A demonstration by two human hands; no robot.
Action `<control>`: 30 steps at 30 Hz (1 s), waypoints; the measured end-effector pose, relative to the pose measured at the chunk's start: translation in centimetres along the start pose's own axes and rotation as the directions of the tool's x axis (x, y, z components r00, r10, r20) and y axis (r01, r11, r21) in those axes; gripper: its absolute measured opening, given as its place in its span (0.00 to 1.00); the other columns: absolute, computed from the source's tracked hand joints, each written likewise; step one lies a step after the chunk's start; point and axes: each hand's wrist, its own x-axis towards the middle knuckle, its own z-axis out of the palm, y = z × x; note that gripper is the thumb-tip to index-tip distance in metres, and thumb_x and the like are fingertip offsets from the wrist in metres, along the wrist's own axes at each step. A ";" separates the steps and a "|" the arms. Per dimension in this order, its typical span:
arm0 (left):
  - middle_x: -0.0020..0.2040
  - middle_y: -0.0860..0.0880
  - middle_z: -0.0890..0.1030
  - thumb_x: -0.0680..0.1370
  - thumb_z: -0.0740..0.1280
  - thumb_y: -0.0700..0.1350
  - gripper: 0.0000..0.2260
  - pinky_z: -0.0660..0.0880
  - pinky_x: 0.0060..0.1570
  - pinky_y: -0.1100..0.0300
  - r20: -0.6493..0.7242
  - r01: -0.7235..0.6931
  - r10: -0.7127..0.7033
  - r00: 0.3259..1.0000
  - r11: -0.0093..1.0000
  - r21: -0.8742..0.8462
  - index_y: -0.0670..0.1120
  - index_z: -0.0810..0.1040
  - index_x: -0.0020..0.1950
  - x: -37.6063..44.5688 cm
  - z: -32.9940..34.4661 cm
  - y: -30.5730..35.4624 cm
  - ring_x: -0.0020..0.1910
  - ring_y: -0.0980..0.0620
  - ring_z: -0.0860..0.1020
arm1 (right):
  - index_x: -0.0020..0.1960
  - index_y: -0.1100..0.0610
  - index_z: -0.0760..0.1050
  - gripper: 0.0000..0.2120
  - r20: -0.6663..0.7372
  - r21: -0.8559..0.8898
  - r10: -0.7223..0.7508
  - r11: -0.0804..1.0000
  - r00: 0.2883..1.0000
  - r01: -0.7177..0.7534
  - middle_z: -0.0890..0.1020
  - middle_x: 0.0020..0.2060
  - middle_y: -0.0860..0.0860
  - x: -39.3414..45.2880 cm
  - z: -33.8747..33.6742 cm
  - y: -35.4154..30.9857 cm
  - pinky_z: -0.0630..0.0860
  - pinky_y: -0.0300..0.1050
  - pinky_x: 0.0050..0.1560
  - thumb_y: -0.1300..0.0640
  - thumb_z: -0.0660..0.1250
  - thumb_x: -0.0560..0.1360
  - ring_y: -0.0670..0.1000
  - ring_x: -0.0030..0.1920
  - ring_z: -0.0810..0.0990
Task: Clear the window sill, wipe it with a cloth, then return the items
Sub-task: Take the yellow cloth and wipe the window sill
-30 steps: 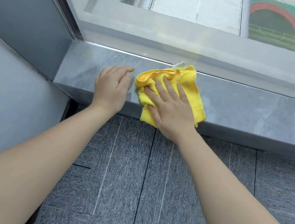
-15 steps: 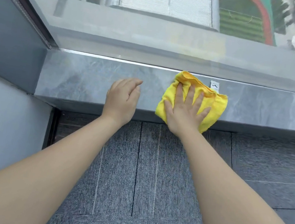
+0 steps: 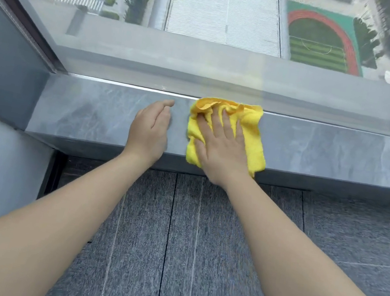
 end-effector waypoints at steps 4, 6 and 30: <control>0.59 0.45 0.76 0.74 0.51 0.47 0.20 0.64 0.63 0.56 0.027 -0.024 0.023 0.999 0.999 0.029 0.42 0.73 0.61 -0.3 1.1 0.5 0.64 0.46 0.69 | 0.75 0.46 0.50 0.35 0.012 -0.029 -0.051 0.998 0.999 0.052 0.48 0.77 0.49 -2.6 0.1 3.9 0.36 0.51 0.74 0.40 0.31 0.70 0.51 0.77 0.44; 0.62 0.44 0.76 0.75 0.52 0.47 0.19 0.63 0.63 0.57 0.042 -0.031 0.029 0.999 0.998 0.053 0.42 0.73 0.61 -0.5 1.7 0.5 0.65 0.46 0.69 | 0.75 0.46 0.49 0.33 0.014 -0.031 0.034 0.999 0.999 -0.034 0.47 0.77 0.49 -3.4 0.3 5.8 0.36 0.51 0.74 0.40 0.34 0.72 0.51 0.77 0.43; 0.63 0.43 0.76 0.71 0.51 0.51 0.25 0.62 0.65 0.51 0.064 -0.110 0.093 0.994 0.916 0.385 0.43 0.73 0.62 -2.7 7.6 2.8 0.66 0.43 0.68 | 0.75 0.47 0.50 0.33 0.003 -0.037 -0.146 0.989 0.989 0.146 0.48 0.77 0.49 -4.5 0.0 11.5 0.33 0.49 0.73 0.41 0.32 0.72 0.51 0.77 0.43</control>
